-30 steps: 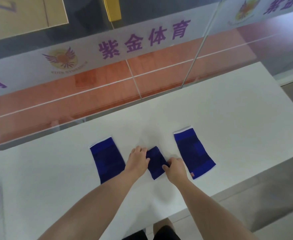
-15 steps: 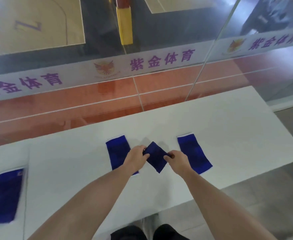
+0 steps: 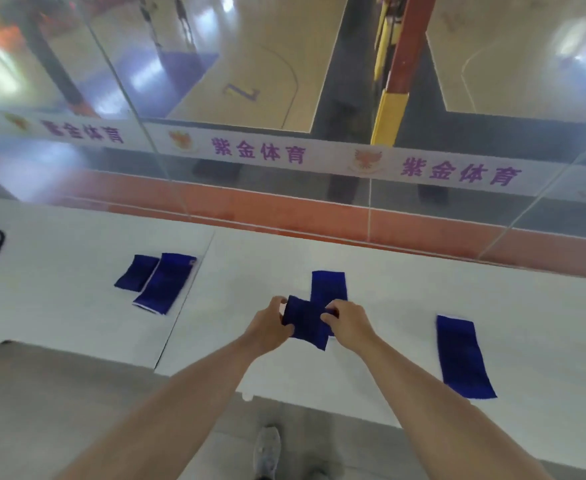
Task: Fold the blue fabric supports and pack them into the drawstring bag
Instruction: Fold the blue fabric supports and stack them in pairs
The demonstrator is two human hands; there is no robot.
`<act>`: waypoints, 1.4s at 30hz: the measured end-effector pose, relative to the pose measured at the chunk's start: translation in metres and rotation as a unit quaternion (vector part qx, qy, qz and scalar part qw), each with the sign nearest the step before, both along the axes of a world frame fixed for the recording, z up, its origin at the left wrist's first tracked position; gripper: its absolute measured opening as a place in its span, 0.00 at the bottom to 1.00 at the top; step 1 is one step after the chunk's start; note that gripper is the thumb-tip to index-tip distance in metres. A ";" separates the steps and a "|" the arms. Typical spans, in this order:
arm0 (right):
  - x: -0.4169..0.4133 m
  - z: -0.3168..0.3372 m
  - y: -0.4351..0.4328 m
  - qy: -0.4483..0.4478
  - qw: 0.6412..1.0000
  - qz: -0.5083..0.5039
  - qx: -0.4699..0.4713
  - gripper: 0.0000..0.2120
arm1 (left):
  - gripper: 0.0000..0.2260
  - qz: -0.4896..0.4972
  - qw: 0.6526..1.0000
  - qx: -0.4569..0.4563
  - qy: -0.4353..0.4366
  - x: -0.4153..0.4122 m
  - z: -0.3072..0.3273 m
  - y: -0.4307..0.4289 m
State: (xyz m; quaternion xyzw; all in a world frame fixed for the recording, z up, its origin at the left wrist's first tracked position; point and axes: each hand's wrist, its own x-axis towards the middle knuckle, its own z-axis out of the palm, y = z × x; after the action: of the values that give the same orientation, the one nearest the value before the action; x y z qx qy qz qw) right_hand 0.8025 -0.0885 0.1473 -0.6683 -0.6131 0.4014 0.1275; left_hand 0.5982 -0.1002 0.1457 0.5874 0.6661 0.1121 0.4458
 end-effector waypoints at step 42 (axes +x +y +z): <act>-0.664 -0.035 0.107 -0.012 0.965 0.177 -0.194 0.09 | 0.09 0.169 0.983 0.020 0.071 -0.648 -0.027 0.041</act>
State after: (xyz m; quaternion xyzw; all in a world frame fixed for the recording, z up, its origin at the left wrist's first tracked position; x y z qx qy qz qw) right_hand 0.1385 0.0183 0.1128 -0.5656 -0.6336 0.5210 -0.0851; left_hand -0.0501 -0.0590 0.1183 0.4814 0.7835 0.1571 0.3602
